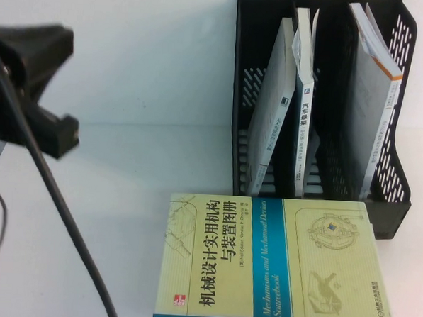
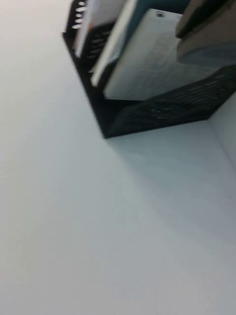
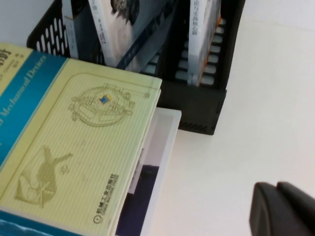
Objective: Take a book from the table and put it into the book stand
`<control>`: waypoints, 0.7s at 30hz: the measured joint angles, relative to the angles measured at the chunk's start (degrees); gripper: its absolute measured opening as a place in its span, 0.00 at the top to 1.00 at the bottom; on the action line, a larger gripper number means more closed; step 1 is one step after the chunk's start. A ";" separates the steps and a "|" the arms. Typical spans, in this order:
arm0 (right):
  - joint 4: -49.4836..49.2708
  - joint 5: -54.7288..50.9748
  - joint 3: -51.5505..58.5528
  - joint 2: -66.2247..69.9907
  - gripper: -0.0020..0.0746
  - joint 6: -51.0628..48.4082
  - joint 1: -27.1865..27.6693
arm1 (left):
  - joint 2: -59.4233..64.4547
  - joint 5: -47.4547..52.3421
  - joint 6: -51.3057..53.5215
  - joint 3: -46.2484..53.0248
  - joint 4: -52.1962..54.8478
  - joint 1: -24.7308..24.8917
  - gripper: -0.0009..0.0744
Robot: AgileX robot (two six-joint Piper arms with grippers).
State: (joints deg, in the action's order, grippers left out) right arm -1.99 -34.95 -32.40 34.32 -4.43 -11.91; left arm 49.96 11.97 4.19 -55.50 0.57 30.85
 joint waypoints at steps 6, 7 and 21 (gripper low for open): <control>-0.11 7.11 9.57 -6.99 0.96 2.86 0.00 | 0.64 -5.02 0.00 10.42 0.00 0.00 0.99; -0.44 7.11 10.59 -7.31 0.96 2.95 0.00 | 0.88 -5.97 0.03 11.03 0.00 0.00 0.99; -3.52 2.14 14.54 -7.51 0.97 3.09 0.00 | 1.00 -8.21 0.03 11.76 0.00 0.00 0.99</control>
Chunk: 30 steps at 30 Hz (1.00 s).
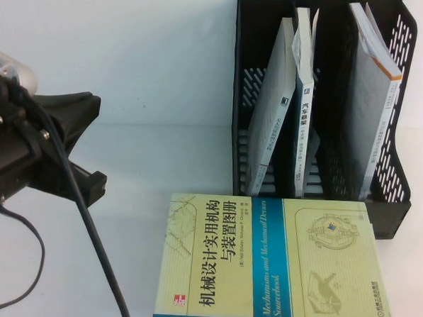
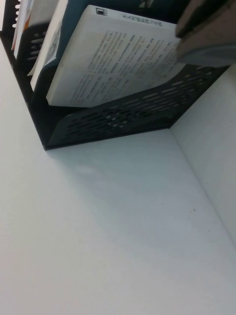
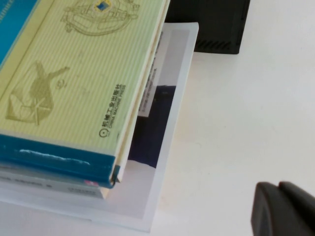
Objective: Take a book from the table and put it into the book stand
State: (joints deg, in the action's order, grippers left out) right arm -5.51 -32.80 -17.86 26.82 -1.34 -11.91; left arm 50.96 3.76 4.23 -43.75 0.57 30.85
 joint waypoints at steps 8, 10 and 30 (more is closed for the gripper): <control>-0.09 -0.04 0.00 0.00 0.97 0.00 0.00 | 0.00 0.00 0.00 0.24 0.00 0.00 0.99; -0.09 -0.04 0.00 0.00 0.97 0.00 0.00 | 0.00 0.00 0.00 0.24 0.00 0.00 0.99; -0.09 -0.50 0.00 0.00 0.97 -0.19 0.00 | -24.36 -2.83 -0.04 23.38 4.68 -20.77 0.99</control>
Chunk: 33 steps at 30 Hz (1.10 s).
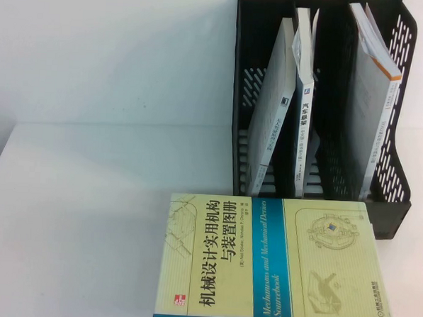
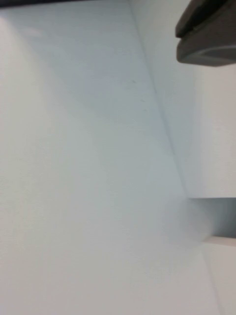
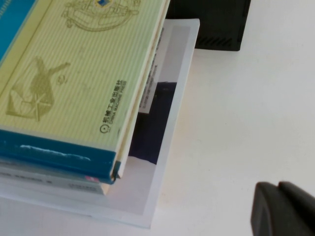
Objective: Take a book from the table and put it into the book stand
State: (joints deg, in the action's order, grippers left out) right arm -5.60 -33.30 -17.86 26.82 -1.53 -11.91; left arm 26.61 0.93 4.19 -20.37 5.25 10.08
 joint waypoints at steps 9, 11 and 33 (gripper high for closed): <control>0.00 -0.12 0.00 0.00 0.97 0.00 0.00 | -22.55 3.08 -4.49 21.34 -3.18 -10.29 0.99; 0.00 -0.12 0.00 0.00 0.97 0.00 0.00 | -26.19 7.00 -4.19 21.62 -4.02 -10.47 0.99; -0.13 -1.86 0.00 -0.04 0.97 0.00 0.00 | -27.25 17.36 -4.19 21.42 -4.76 -4.38 0.99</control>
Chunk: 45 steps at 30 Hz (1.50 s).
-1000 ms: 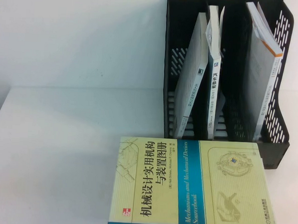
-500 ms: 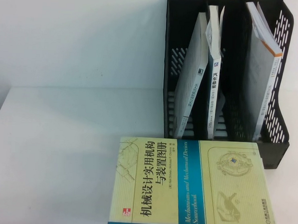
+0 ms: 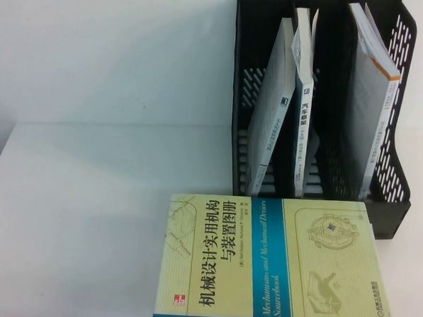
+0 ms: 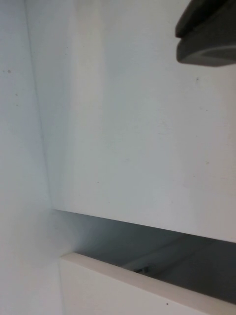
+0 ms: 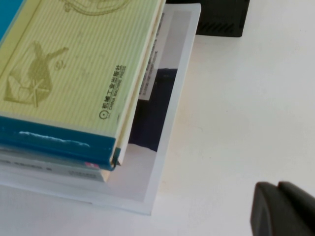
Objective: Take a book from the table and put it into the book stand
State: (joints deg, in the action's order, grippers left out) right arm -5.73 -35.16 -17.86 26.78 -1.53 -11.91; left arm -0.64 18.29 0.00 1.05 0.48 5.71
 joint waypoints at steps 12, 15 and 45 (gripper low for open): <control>0.00 0.00 0.00 0.00 0.98 0.00 0.00 | 0.00 0.00 0.00 0.00 0.00 0.00 0.99; 0.00 0.00 0.00 0.00 0.98 0.00 0.00 | 0.00 0.00 0.00 0.00 0.00 0.00 0.99; 12.44 16.42 19.28 -27.49 0.98 20.71 8.14 | 0.00 0.47 0.00 -0.13 -0.14 0.00 0.99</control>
State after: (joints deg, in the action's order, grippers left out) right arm 6.70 -18.74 1.42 -0.71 19.18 -3.77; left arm -0.64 18.75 0.00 0.92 0.34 5.71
